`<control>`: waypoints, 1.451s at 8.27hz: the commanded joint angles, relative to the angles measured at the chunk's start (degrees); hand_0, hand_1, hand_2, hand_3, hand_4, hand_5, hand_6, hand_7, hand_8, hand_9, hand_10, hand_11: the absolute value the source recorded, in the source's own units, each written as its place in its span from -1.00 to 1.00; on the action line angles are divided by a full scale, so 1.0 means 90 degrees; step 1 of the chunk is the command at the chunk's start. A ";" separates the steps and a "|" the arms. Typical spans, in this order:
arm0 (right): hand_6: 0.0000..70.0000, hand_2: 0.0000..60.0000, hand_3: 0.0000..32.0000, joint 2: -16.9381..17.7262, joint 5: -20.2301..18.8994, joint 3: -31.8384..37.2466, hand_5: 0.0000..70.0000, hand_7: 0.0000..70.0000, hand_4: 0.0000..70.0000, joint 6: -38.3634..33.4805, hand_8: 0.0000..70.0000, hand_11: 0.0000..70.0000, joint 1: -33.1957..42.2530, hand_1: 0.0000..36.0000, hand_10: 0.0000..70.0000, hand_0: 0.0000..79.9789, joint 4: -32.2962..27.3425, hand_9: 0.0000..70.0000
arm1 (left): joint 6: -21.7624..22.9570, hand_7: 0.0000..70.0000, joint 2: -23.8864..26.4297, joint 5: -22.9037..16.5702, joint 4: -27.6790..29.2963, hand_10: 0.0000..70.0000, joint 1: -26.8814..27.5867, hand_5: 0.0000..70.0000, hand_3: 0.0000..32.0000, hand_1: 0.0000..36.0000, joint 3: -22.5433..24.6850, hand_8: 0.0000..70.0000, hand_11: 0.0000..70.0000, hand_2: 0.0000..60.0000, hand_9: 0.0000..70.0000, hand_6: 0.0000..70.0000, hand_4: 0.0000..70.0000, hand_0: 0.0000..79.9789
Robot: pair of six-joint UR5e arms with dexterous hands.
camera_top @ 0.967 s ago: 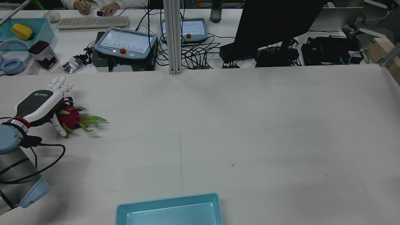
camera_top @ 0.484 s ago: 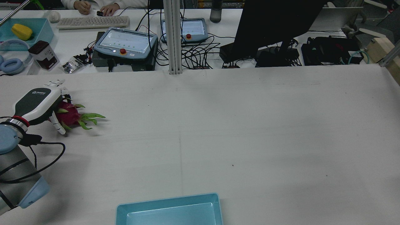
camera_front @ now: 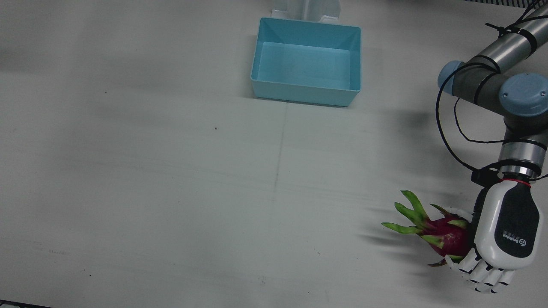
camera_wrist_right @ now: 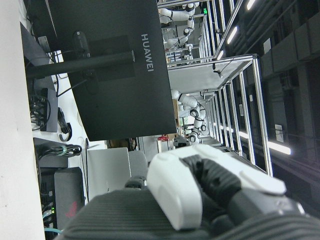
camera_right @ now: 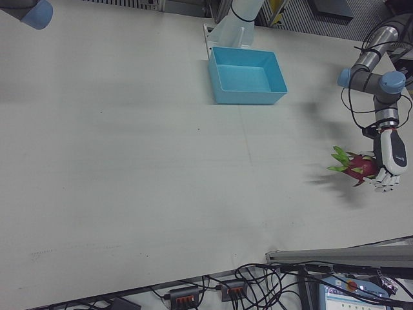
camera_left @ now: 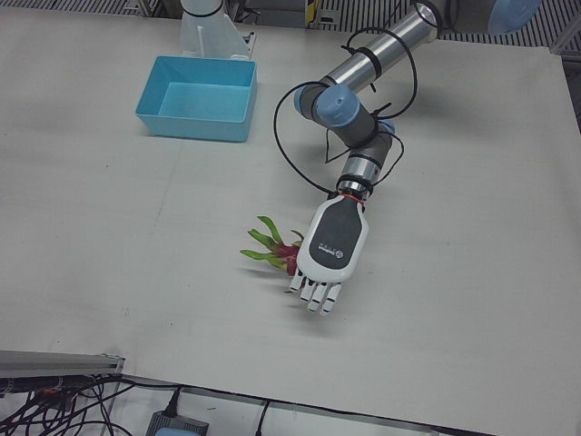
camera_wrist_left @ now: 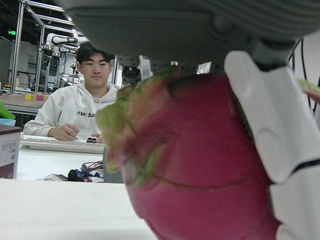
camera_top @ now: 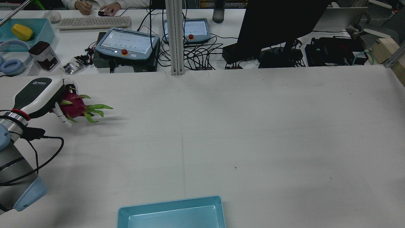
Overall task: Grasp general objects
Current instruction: 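Lift the dragon fruit with the left hand and carry it toward the table center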
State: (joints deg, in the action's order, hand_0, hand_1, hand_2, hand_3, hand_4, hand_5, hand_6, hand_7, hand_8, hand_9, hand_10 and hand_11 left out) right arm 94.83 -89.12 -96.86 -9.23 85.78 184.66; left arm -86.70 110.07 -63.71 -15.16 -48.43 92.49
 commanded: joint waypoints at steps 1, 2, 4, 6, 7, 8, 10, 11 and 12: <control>-1.00 -1.00 -1.00 0.0000 0.0000 0.0000 -1.00 -1.00 -1.00 0.0000 -1.00 -1.00 0.0000 -1.00 -1.00 -1.00 0.0000 -1.00 | 0.0472 0.73 -0.0033 -0.0427 -0.0259 -0.50 -0.0029 1.00 -1.00 0.74 0.0991 -0.39 -0.24 1.00 -0.05 0.08 -0.03 -0.08; -1.00 -1.00 -1.00 0.0000 0.0000 -0.0010 -1.00 -1.00 -1.00 0.0000 -1.00 -1.00 0.0000 -1.00 -1.00 -1.00 0.0000 -1.00 | 0.0735 0.73 -0.0033 -0.0730 -0.0259 -0.48 -0.0038 1.00 -1.00 0.71 0.1244 -0.39 -0.22 1.00 -0.04 0.09 -0.03 -0.13; -1.00 -1.00 -1.00 0.0000 0.0000 -0.0010 -1.00 -1.00 -1.00 0.0000 -1.00 -1.00 0.0000 -1.00 -1.00 -1.00 0.0000 -1.00 | 0.0844 0.64 -0.0150 -0.1295 -0.0269 -0.48 -0.0039 1.00 -1.00 0.63 0.1947 -0.43 -0.22 1.00 -0.11 0.04 -0.07 -0.20; -1.00 -1.00 -1.00 0.0000 0.0009 -0.0010 -1.00 -1.00 -1.00 0.0000 -1.00 -1.00 0.0000 -1.00 -1.00 -1.00 0.0000 -1.00 | 0.1689 0.62 -0.0169 -0.2158 0.0274 -0.50 -0.0126 1.00 -1.00 0.55 0.2154 -0.48 -0.24 1.00 -0.17 -0.01 -0.14 -0.10; -1.00 -1.00 -1.00 0.0000 0.0000 0.0000 -1.00 -1.00 -1.00 0.0000 -1.00 -1.00 0.0000 -1.00 -1.00 -1.00 0.0000 -1.00 | 0.2129 0.69 -0.0180 -0.2169 0.0510 -0.48 -0.0068 1.00 -1.00 0.53 0.2194 -0.45 -0.22 1.00 -0.12 0.03 -0.09 -0.11; -1.00 -1.00 -1.00 0.0000 0.0000 0.0000 -1.00 -1.00 -1.00 0.0000 -1.00 -1.00 0.0000 -1.00 -1.00 -1.00 0.0000 -1.00 | 0.2520 0.77 -0.0170 -0.2372 0.0657 -0.49 0.0019 1.00 -1.00 0.60 0.2184 -0.45 -0.23 1.00 -0.11 0.06 -0.09 -0.04; -1.00 -1.00 -1.00 0.0000 0.0000 0.0000 -1.00 -1.00 -1.00 0.0000 -1.00 -1.00 0.0000 -1.00 -1.00 -1.00 0.0000 -1.00 | 0.3243 0.90 -0.0131 -0.3046 0.0950 -0.49 0.0185 1.00 -1.00 0.70 0.2204 -0.38 -0.23 1.00 -0.03 0.18 -0.06 0.02; -1.00 -1.00 -1.00 0.0000 0.0000 0.0000 -1.00 -1.00 -1.00 0.0000 -1.00 -1.00 0.0000 -1.00 -1.00 -1.00 0.0000 -1.00 | 0.3382 1.00 -0.0131 -0.3058 0.0990 -0.47 0.0515 1.00 -1.00 0.77 0.2281 -0.31 -0.19 1.00 0.05 0.33 -0.01 0.07; -1.00 -1.00 -1.00 0.0000 0.0000 0.0000 -1.00 -1.00 -1.00 0.0000 -1.00 -1.00 0.0000 -1.00 -1.00 -1.00 0.0000 -1.00 | 0.3384 1.00 -0.0121 -0.3058 0.0778 -0.45 0.1011 1.00 -1.00 0.84 0.2572 -0.27 -0.17 1.00 0.10 0.43 0.03 0.14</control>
State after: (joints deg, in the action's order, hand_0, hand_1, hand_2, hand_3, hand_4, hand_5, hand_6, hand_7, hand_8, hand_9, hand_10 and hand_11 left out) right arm 94.83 -89.11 -96.86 -9.23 85.78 184.66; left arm -58.29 108.85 -90.22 -7.06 -45.87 112.58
